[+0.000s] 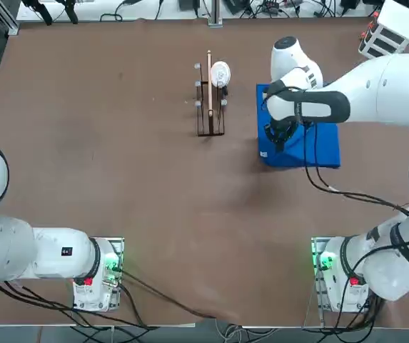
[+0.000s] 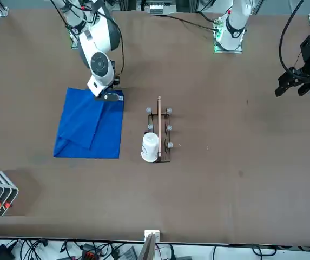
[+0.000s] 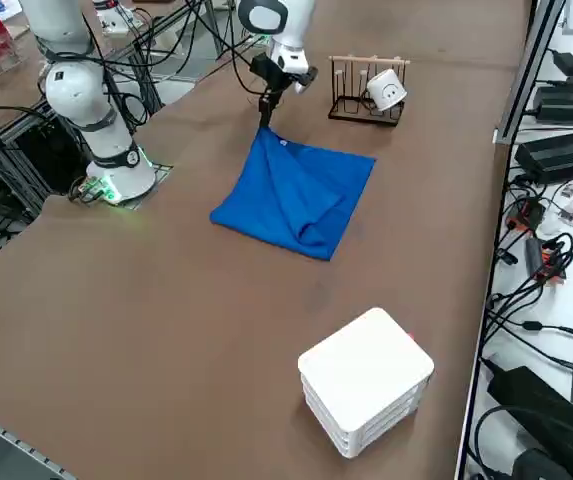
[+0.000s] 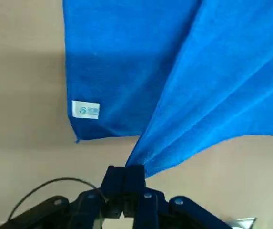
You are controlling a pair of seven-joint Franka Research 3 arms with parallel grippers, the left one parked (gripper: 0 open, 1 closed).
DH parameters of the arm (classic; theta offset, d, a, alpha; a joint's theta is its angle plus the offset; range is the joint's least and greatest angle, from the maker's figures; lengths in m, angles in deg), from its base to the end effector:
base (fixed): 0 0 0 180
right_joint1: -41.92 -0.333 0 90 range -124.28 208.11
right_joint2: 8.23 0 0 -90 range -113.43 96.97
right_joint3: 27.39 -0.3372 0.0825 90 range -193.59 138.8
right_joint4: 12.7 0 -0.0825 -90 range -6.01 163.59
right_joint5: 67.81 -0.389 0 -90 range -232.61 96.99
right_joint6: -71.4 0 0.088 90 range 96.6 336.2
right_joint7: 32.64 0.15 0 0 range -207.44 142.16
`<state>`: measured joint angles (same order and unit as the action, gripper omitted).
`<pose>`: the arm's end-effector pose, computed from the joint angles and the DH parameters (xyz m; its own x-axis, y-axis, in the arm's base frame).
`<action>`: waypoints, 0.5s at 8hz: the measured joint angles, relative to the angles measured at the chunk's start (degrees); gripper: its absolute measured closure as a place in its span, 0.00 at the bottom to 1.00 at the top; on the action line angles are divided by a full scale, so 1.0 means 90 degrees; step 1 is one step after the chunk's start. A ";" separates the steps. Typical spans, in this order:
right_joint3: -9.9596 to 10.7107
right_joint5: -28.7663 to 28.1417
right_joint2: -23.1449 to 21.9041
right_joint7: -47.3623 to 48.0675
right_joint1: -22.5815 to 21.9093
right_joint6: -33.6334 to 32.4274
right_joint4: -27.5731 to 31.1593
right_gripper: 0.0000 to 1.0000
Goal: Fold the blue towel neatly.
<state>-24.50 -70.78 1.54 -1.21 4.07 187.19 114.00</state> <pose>0.4036 0.2879 0.2548 0.9489 0.0019 -0.3155 0.0555 -0.9854 0.1610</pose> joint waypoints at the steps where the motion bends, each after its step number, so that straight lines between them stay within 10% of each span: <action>1: 0.0000 -0.0004 0.0052 0.0100 -0.0067 0.0097 -0.0028 0.99; 4: 0.0000 -0.0007 0.0229 0.0352 -0.0200 0.0151 -0.0248 0.99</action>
<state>-24.49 -70.84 3.60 1.96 2.27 188.55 111.77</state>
